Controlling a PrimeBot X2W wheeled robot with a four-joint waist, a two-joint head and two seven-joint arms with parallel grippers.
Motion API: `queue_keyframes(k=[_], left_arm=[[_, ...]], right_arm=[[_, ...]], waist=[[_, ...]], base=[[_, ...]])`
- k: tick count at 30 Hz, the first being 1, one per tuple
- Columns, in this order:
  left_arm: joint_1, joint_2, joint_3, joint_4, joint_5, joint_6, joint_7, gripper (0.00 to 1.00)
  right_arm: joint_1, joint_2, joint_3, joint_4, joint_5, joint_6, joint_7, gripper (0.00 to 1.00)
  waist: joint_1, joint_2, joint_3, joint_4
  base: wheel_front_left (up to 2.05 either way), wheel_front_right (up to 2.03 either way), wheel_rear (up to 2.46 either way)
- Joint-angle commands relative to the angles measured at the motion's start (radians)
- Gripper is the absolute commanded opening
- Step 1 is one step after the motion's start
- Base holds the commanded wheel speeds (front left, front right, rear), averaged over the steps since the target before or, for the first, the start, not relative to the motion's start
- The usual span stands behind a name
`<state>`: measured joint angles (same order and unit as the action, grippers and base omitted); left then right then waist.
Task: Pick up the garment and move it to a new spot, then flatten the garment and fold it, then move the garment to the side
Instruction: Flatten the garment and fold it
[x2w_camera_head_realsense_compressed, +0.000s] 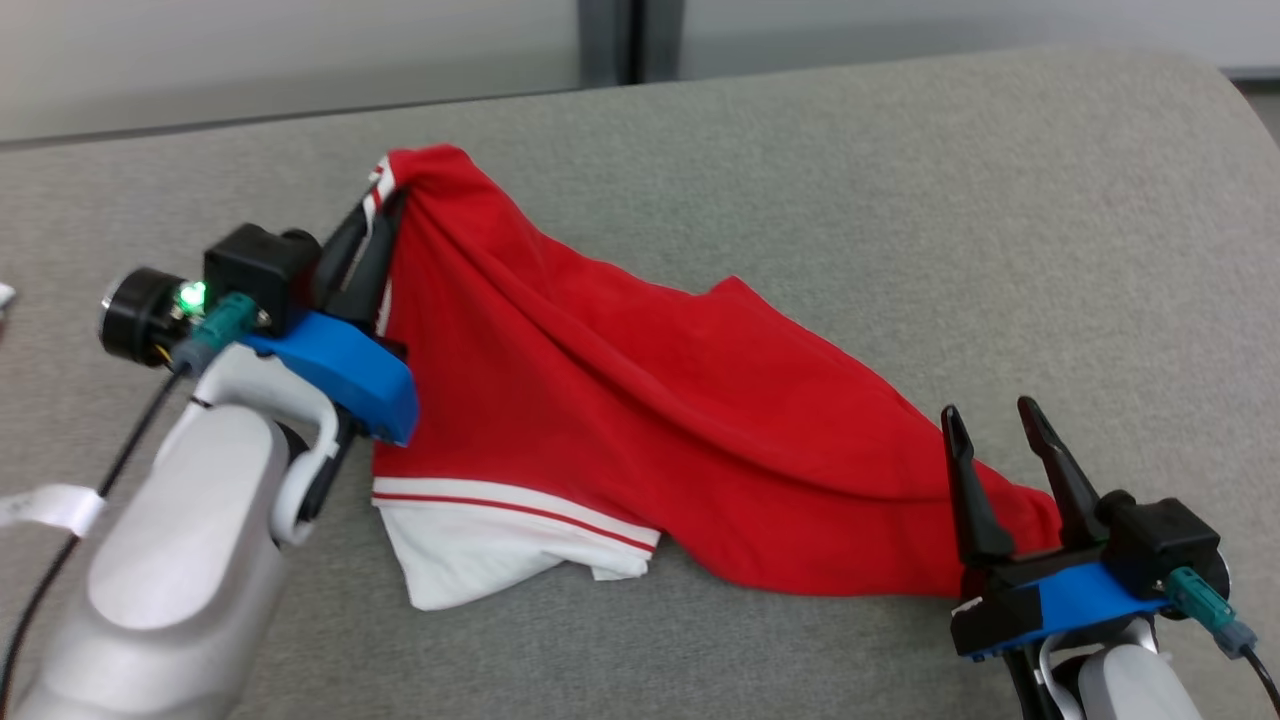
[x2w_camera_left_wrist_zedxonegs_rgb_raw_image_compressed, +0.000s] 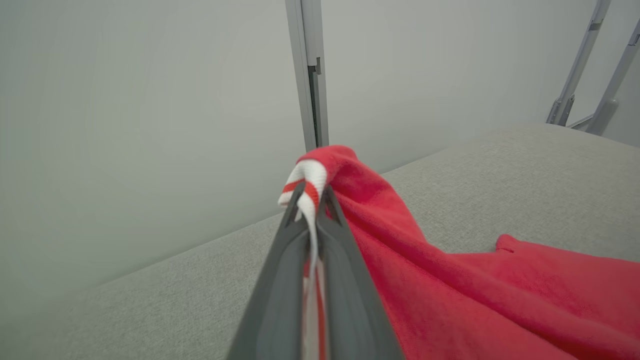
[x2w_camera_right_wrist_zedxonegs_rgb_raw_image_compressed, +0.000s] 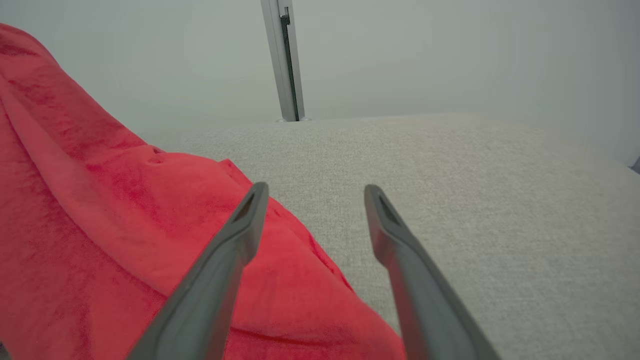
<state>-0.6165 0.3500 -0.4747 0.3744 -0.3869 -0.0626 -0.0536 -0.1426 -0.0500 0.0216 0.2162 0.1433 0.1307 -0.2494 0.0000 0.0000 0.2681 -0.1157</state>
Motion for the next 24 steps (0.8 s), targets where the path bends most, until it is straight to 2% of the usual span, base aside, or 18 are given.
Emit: queue_keyframes(k=[1,12,19,20,21,24], left_arm=[[-0.047,0.019,0.006,0.018,0.005,-0.007,0.002,0.00],[-0.219,0.064,0.009,0.176,0.007,-0.043,-0.023,0.00],[-0.273,0.051,-0.006,0.295,0.007,-0.052,-0.082,0.00],[-0.278,0.048,-0.007,0.315,0.004,-0.054,-0.098,0.42],[-0.275,0.045,-0.011,0.335,0.005,-0.055,-0.112,1.00],[-0.257,0.034,-0.011,0.373,0.003,-0.055,-0.163,1.00]], right_arm=[[-0.028,-0.001,0.001,-0.005,0.006,0.000,-0.008,1.00],[-0.085,-0.001,0.014,-0.013,0.034,0.000,-0.016,1.00],[-0.093,-0.001,0.016,-0.036,0.040,0.000,-0.017,1.00],[-0.093,-0.001,0.016,-0.036,0.040,0.000,-0.017,1.00],[-0.092,-0.001,0.015,-0.036,0.039,0.000,-0.017,1.00],[-0.081,-0.001,0.013,-0.032,0.035,0.000,-0.017,1.00]], waist=[[0.0000,0.0000,0.025,-0.021],[0.0000,0.0000,0.128,-0.106],[0.0000,0.0000,0.145,-0.124],[0.0000,0.0000,0.143,-0.124],[0.0000,0.0000,0.140,-0.123],[0.0000,0.0000,0.121,-0.117]], base=[[0.00,0.00,0.00],[0.00,0.00,0.00],[0.00,0.00,0.00],[0.00,0.00,0.00],[0.00,0.00,0.00],[0.00,0.00,0.00]])
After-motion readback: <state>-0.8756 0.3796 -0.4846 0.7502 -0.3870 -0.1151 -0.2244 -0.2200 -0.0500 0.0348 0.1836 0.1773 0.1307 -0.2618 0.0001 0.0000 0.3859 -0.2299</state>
